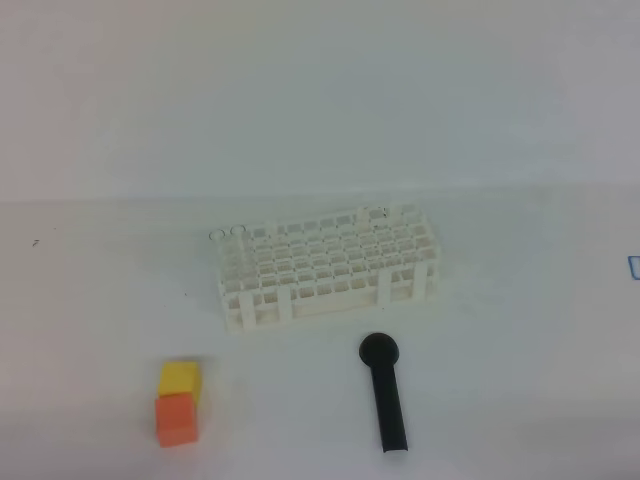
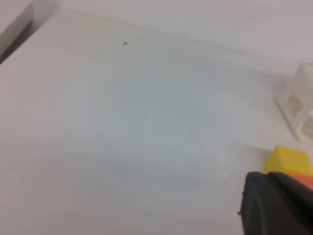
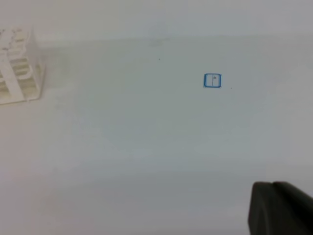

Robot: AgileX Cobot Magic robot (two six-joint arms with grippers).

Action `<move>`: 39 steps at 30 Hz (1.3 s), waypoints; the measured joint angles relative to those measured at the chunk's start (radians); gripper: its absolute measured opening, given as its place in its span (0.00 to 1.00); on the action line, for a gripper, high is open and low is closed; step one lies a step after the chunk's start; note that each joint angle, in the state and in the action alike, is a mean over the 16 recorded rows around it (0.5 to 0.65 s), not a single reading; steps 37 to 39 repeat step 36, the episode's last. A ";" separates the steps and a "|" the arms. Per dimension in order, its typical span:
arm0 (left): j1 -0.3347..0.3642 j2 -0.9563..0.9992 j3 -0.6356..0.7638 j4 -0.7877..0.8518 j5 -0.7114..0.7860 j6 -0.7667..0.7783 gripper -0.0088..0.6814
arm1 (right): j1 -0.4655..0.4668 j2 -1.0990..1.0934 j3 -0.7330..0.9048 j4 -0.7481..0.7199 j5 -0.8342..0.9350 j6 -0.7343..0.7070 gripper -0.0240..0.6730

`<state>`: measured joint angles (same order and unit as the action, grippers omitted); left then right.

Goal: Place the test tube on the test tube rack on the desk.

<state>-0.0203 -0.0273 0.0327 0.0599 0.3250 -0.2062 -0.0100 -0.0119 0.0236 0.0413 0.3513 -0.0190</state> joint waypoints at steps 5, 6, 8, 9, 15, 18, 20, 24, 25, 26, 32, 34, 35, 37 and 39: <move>0.000 0.000 0.000 -0.045 -0.008 0.014 0.01 | 0.000 0.000 0.000 -0.007 0.000 -0.003 0.03; 0.000 0.000 0.000 -0.054 -0.009 0.015 0.01 | 0.000 0.000 0.000 -0.008 0.000 -0.003 0.03; 0.000 0.000 0.000 -0.071 -0.012 0.016 0.01 | 0.000 0.000 0.000 -0.009 0.000 -0.004 0.03; 0.000 0.000 0.000 -0.076 -0.012 0.016 0.01 | 0.000 0.000 0.000 -0.009 0.000 -0.004 0.03; 0.000 0.000 0.000 -0.082 -0.012 0.016 0.01 | 0.000 0.000 0.000 -0.010 0.000 -0.005 0.03; 0.000 0.000 -0.002 -0.082 -0.009 0.016 0.01 | 0.000 0.000 0.000 -0.010 0.000 -0.005 0.03; 0.000 0.000 -0.002 -0.082 -0.008 0.016 0.01 | 0.000 0.000 0.000 -0.011 0.000 -0.005 0.03; 0.000 0.000 -0.002 -0.082 -0.007 0.016 0.01 | 0.000 0.000 0.000 -0.011 0.000 -0.005 0.03; 0.000 0.000 -0.002 -0.082 -0.007 0.016 0.01 | 0.000 0.000 0.000 -0.011 0.000 -0.005 0.03; 0.000 0.000 0.000 -0.082 -0.007 0.016 0.01 | 0.000 0.000 0.000 -0.011 0.000 -0.005 0.03; 0.000 0.000 -0.003 -0.082 -0.007 0.016 0.01 | 0.000 0.000 0.000 -0.011 0.000 -0.005 0.03; 0.000 0.000 -0.001 -0.082 -0.007 0.016 0.01 | 0.000 0.000 0.000 -0.011 0.000 -0.005 0.03; 0.000 0.000 -0.001 -0.082 -0.007 0.016 0.01 | 0.000 0.000 0.000 -0.011 0.000 -0.005 0.03; 0.000 0.000 -0.002 -0.082 -0.007 0.016 0.01 | 0.000 0.000 0.000 -0.011 0.000 -0.005 0.03; 0.000 0.000 -0.002 -0.082 -0.007 0.016 0.01 | 0.000 0.000 0.000 -0.011 0.000 -0.005 0.03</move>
